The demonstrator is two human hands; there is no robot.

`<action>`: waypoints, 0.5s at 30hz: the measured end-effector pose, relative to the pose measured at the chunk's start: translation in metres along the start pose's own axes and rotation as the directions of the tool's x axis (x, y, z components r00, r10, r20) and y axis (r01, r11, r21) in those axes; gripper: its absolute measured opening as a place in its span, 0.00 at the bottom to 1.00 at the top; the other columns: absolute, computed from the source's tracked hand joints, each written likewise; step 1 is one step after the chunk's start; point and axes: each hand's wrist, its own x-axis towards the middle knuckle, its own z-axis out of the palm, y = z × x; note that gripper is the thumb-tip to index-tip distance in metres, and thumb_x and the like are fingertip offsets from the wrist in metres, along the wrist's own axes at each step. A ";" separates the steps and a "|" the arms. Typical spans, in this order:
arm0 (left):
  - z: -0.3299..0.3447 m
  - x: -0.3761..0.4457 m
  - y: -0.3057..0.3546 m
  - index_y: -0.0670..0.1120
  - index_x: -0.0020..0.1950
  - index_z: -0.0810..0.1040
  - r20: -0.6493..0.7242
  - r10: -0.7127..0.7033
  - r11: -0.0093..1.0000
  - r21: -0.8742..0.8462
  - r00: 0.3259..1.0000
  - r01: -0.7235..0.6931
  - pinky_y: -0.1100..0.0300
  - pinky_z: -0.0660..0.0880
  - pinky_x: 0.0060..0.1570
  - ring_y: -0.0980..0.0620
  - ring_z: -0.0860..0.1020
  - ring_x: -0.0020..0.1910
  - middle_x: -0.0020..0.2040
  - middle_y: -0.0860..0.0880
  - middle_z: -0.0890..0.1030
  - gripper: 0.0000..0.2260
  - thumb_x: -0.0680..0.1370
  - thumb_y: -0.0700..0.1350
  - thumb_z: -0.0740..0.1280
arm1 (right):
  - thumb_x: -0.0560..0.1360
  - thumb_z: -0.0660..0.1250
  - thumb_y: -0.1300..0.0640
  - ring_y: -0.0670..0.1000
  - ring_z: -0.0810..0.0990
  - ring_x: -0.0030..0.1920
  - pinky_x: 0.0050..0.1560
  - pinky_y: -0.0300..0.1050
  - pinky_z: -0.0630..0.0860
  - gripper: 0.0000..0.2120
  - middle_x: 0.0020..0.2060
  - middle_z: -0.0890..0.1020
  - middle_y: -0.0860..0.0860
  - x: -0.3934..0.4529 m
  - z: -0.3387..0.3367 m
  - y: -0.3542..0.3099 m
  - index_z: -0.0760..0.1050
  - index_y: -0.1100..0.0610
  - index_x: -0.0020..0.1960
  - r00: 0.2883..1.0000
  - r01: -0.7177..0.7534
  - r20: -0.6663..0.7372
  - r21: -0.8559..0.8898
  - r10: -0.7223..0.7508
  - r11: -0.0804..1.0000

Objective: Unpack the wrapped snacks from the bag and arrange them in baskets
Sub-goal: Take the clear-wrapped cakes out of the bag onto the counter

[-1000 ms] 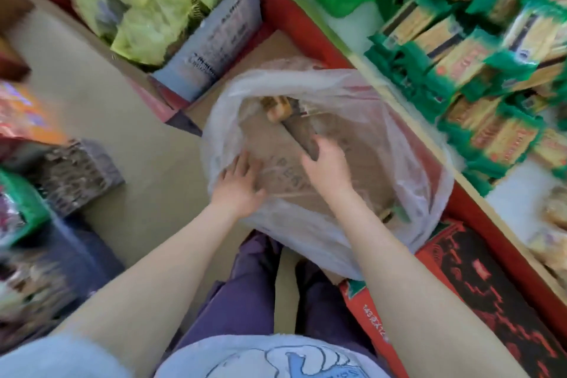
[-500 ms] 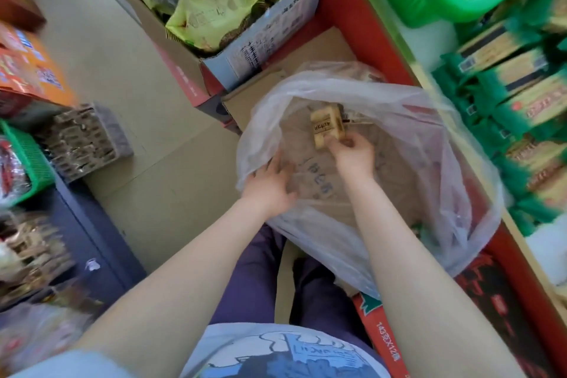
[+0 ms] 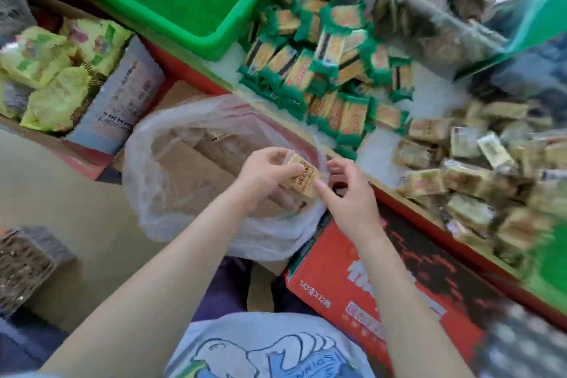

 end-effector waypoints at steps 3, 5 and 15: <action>0.072 -0.002 0.025 0.45 0.56 0.81 0.090 0.066 0.992 0.097 0.994 -0.075 0.63 0.78 0.31 0.57 0.82 0.38 0.45 0.50 0.83 0.10 0.76 0.41 0.75 | 0.73 0.76 0.53 0.39 0.73 0.56 0.55 0.28 0.68 0.23 0.56 0.75 0.41 -0.025 -0.055 0.020 0.72 0.46 0.65 0.993 0.107 -0.035 -0.087 -0.110 0.991; 0.118 0.000 0.033 0.43 0.62 0.79 0.164 0.081 0.987 0.127 0.983 -0.102 0.60 0.81 0.35 0.55 0.83 0.37 0.46 0.47 0.83 0.17 0.75 0.43 0.75 | 0.72 0.77 0.55 0.41 0.73 0.52 0.51 0.32 0.71 0.23 0.54 0.77 0.44 -0.037 -0.086 0.041 0.73 0.50 0.64 0.988 0.111 -0.090 -0.133 -0.124 0.985; 0.243 0.021 -0.014 0.61 0.80 0.58 0.336 0.186 0.640 0.671 0.923 -0.374 0.48 0.58 0.76 0.47 0.58 0.79 0.81 0.50 0.58 0.30 0.80 0.55 0.65 | 0.77 0.70 0.61 0.59 0.72 0.67 0.64 0.47 0.72 0.15 0.66 0.74 0.61 -0.046 -0.208 0.156 0.74 0.63 0.61 0.811 -0.191 -0.567 -0.490 -0.145 0.850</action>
